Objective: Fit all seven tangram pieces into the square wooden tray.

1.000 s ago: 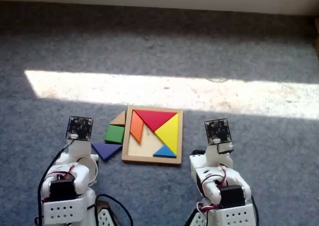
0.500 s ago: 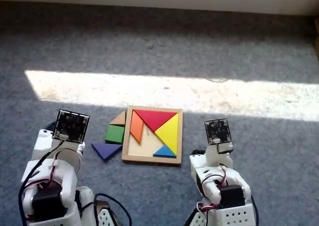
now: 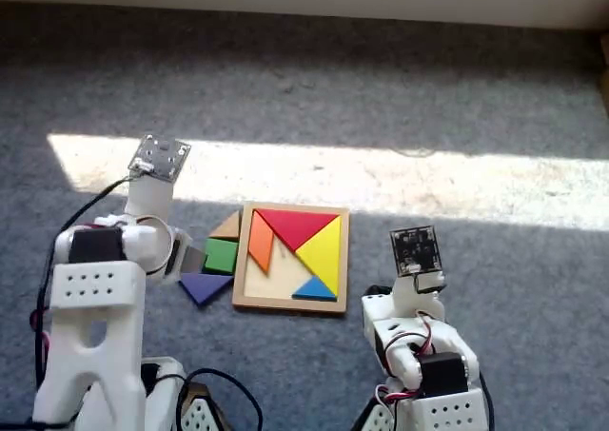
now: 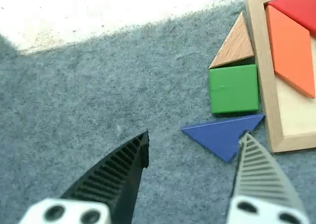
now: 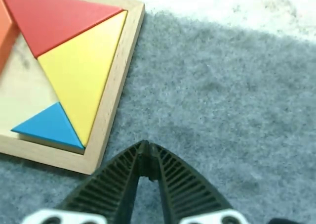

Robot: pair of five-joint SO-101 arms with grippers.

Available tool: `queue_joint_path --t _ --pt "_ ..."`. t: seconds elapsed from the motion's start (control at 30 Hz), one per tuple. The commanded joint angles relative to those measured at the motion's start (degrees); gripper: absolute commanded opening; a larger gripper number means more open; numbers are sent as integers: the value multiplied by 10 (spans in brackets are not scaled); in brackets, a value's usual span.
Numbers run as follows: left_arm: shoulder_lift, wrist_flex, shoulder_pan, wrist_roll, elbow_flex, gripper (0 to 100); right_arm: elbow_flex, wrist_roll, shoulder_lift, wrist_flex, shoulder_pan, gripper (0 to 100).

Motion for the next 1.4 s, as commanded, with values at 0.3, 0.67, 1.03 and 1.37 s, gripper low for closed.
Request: queue_joint_path --t 0.3,0.67,1.03,1.37 --pt "395 -2 72 123 -211 316 66 4 -7 1 6 5" --pt "567 1 72 123 -308 316 66 4 -7 1 6 5" --pt "590 -2 48 121 -331 316 66 4 -7 1 6 5" --pt "595 1 52 121 -330 259 66 5 -7 1 7 5"
